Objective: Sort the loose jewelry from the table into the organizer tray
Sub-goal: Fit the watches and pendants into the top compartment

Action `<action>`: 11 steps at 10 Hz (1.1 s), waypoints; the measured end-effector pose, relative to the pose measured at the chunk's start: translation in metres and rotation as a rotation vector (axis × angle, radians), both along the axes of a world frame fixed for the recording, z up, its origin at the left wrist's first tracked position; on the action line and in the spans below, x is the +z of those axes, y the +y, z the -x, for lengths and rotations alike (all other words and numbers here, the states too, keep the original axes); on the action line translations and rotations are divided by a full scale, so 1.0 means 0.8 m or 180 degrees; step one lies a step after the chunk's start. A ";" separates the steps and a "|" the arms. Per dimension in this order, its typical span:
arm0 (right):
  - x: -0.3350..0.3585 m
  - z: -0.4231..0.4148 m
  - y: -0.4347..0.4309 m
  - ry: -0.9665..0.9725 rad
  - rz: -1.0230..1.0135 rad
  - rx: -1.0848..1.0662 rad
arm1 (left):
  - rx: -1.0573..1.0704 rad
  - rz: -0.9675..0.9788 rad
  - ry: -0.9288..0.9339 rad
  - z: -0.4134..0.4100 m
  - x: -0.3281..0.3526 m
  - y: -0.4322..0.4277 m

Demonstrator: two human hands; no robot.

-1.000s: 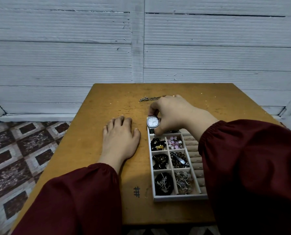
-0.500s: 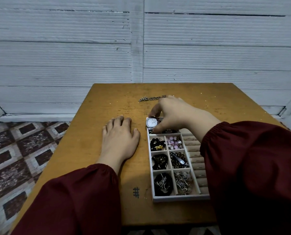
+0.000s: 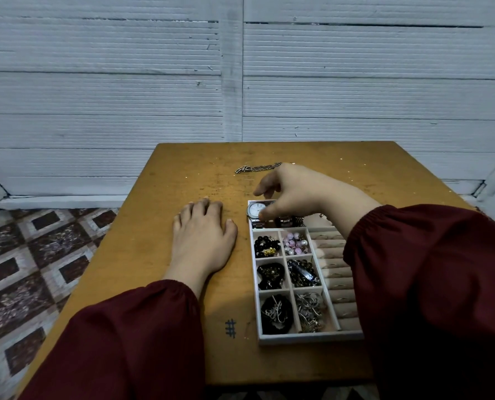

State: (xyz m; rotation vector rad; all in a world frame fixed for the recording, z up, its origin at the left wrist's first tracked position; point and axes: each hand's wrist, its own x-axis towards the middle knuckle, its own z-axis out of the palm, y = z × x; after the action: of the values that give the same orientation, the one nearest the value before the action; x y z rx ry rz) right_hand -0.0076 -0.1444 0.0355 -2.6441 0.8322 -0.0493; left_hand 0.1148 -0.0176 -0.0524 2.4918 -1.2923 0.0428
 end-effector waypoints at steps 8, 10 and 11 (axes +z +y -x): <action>-0.009 -0.001 0.007 0.0039 0.0184 0.0135 | -0.0007 -0.0038 -0.0009 0.001 0.000 0.000; -0.009 -0.003 0.006 0.0076 0.0530 0.0141 | 0.0007 -0.0028 -0.0017 0.000 -0.001 0.000; -0.010 -0.002 0.005 0.0066 0.0543 0.0176 | 0.0000 -0.0027 -0.0015 0.000 -0.001 0.000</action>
State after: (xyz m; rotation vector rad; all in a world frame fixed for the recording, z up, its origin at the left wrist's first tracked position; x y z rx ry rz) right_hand -0.0057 -0.1405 0.0273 -2.8302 0.7930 -0.0822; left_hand 0.1150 -0.0178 -0.0534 2.5002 -1.2971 0.0430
